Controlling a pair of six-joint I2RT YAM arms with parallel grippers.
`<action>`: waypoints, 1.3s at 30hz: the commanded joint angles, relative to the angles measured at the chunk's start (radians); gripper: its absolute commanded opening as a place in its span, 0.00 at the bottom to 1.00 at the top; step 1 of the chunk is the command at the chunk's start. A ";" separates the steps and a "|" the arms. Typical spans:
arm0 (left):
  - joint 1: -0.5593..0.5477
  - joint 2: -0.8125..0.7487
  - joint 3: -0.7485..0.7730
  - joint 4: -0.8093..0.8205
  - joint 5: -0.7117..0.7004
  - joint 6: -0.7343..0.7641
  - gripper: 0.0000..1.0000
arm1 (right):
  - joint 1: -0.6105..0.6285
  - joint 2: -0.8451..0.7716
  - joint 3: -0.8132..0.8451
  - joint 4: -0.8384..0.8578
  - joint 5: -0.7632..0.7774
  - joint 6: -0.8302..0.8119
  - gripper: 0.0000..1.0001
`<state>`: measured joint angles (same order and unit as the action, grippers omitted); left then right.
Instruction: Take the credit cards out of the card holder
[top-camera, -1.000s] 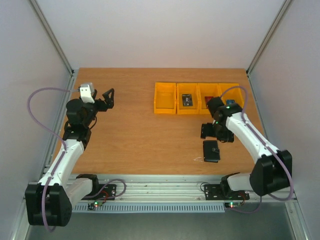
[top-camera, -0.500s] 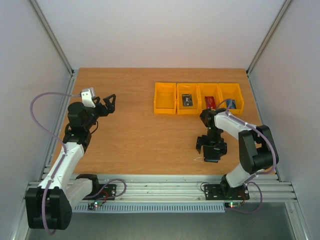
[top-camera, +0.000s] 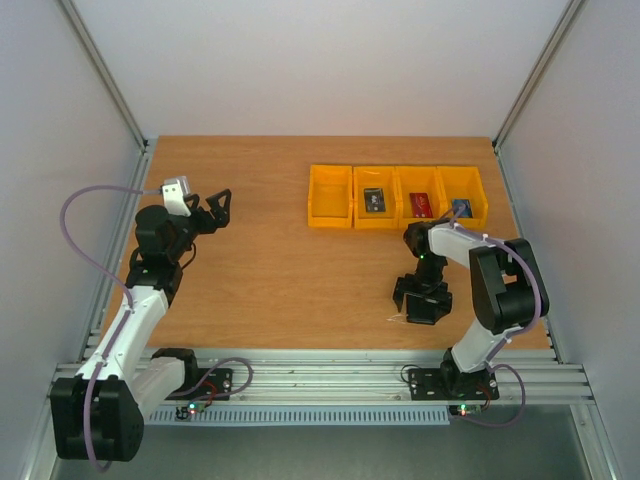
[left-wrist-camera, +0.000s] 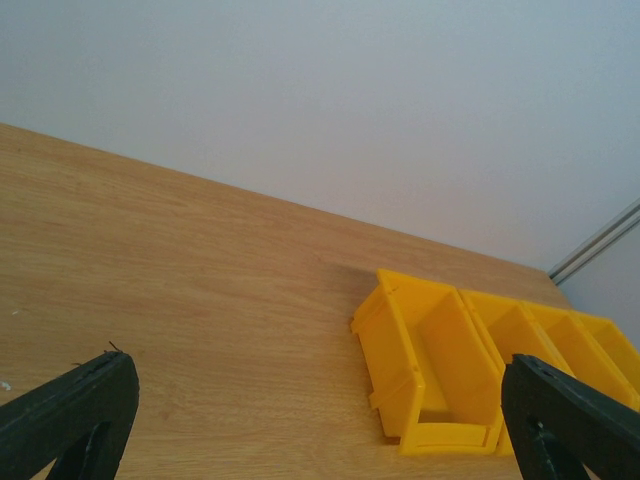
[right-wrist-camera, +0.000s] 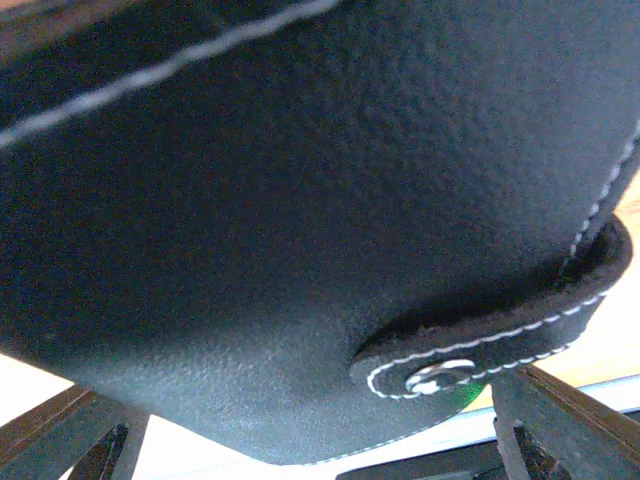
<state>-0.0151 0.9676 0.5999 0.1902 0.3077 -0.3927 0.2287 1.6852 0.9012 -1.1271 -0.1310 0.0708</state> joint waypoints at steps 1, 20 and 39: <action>0.001 -0.009 -0.016 0.032 0.008 0.002 0.99 | 0.008 0.055 0.031 0.081 -0.058 -0.035 0.91; -0.005 -0.016 0.016 -0.009 0.167 0.020 0.99 | 0.253 0.051 0.364 0.033 -0.214 -0.128 0.67; -0.115 -0.014 0.035 -0.103 0.179 0.010 0.99 | 0.330 0.068 0.405 -0.098 0.174 -0.013 0.98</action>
<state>-0.1261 0.9672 0.6281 0.0910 0.4919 -0.4038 0.5747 1.7653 1.3605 -1.2251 -0.0231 0.0059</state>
